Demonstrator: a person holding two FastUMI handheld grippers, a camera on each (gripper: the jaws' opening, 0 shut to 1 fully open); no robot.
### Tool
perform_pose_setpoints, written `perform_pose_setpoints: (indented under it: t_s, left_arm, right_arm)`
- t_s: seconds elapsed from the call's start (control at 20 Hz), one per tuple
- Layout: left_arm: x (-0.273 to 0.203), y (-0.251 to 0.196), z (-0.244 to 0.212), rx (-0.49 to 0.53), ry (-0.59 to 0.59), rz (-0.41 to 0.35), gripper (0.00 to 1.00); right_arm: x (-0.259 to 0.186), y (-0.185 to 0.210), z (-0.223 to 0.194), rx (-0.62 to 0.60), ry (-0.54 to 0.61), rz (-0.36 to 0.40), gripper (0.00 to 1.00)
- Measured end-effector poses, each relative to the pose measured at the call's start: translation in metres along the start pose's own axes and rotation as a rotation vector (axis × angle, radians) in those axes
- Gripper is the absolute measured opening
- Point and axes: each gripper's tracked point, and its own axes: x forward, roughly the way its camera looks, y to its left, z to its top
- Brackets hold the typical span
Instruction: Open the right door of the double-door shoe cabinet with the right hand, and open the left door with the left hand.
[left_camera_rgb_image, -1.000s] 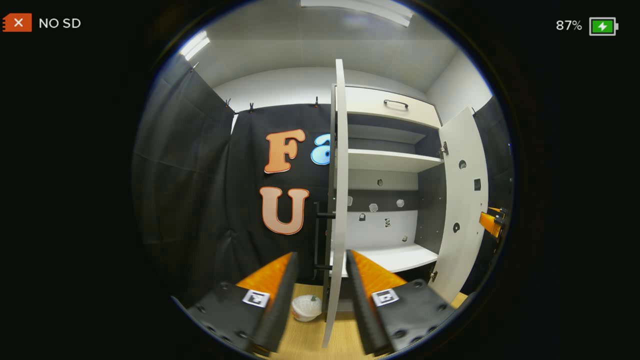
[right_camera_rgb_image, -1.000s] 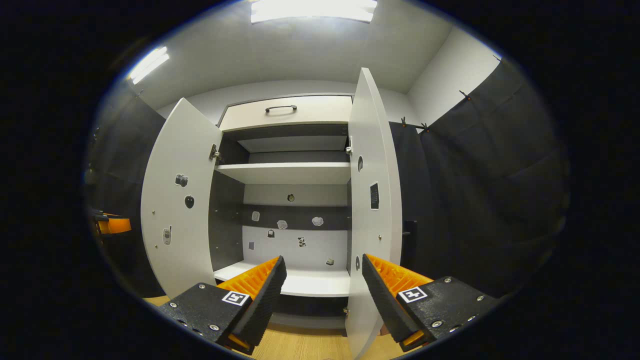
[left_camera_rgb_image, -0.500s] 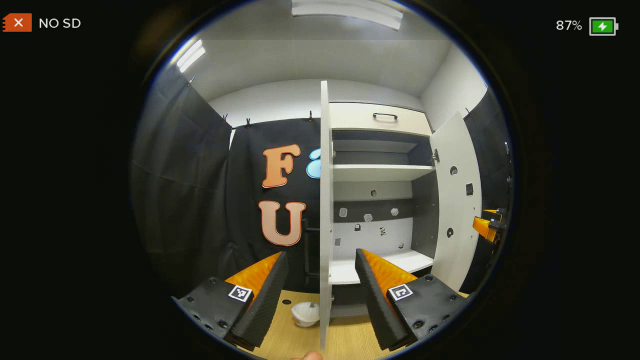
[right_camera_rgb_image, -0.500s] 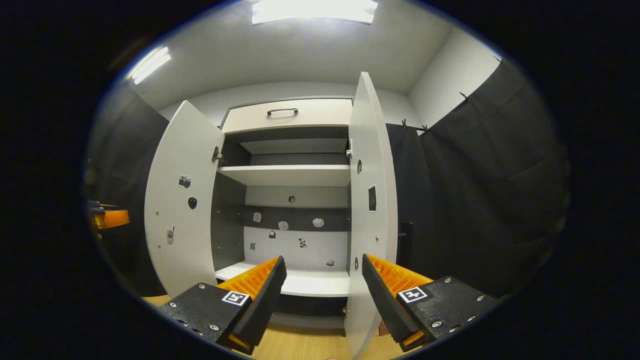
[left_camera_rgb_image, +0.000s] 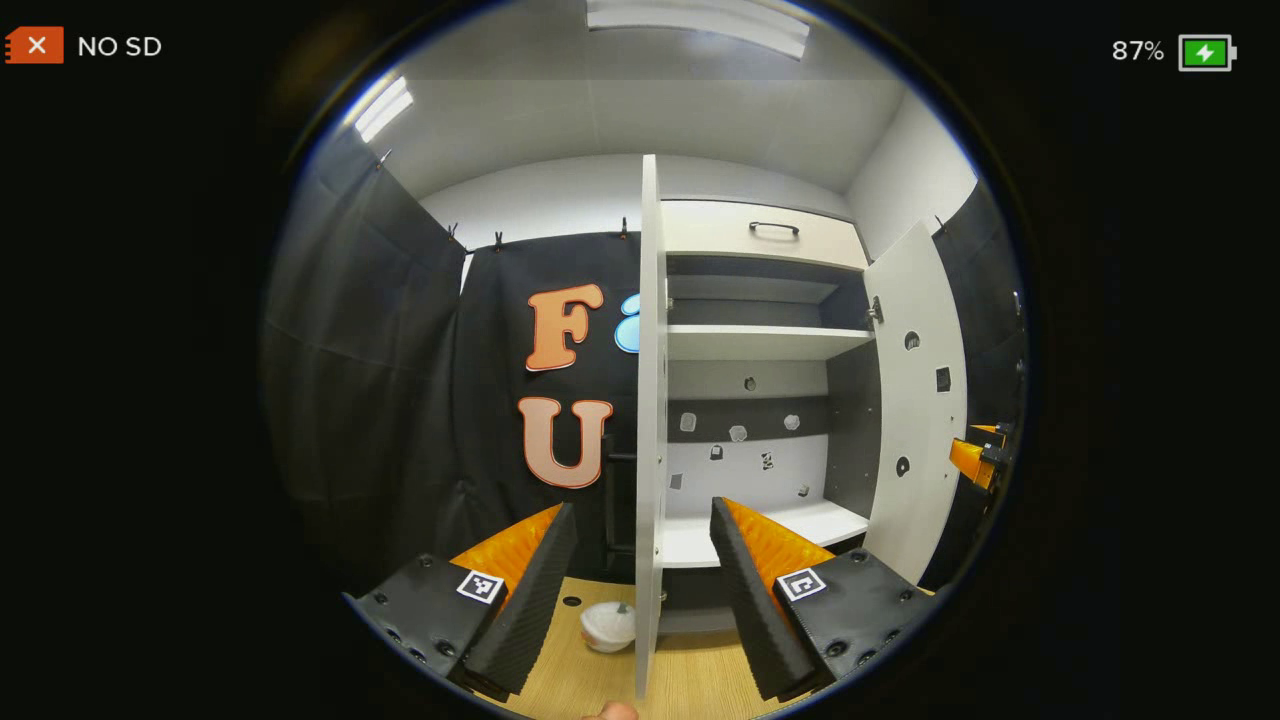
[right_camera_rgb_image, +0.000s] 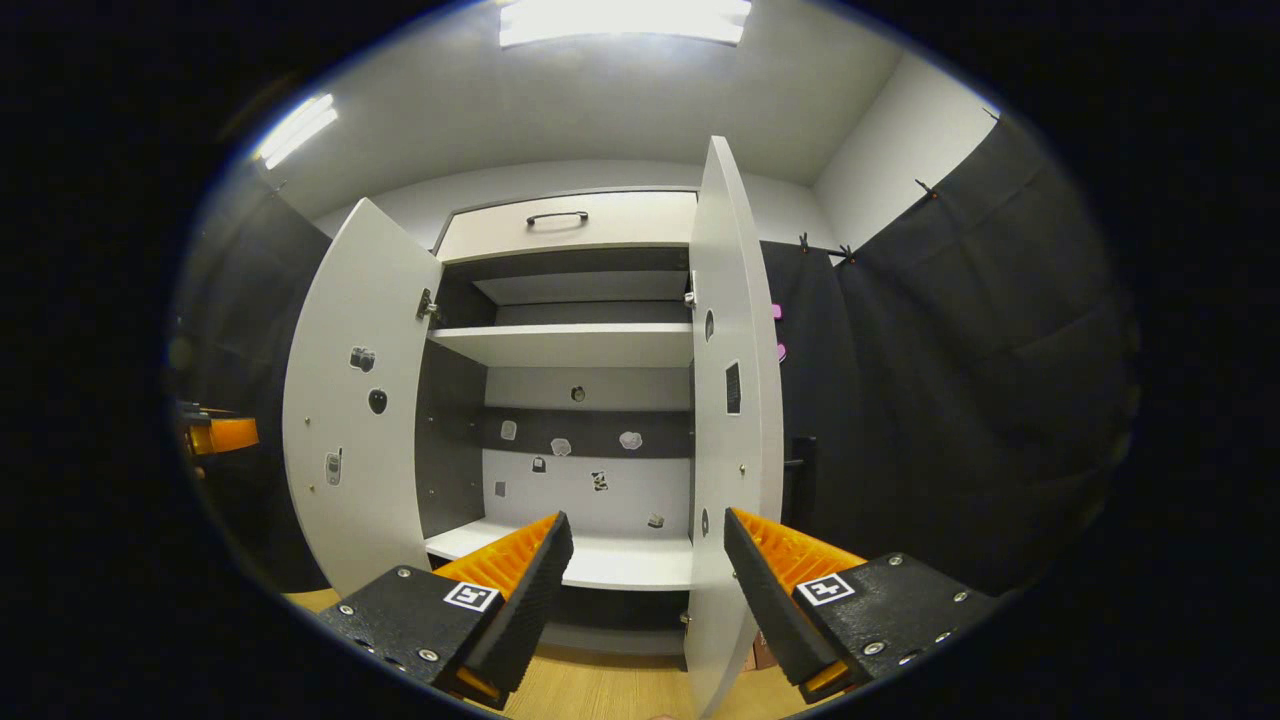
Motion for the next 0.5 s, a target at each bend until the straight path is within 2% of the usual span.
perform_pose_setpoints:
  t_s: [0.5]
  left_arm:
    - [0.0005, 0.0031, -0.0015, 0.011, 0.008, 0.010, 0.81]
  right_arm:
    - [0.0054, 0.0052, -0.0009, 0.016, 0.000, 0.014, 0.92]
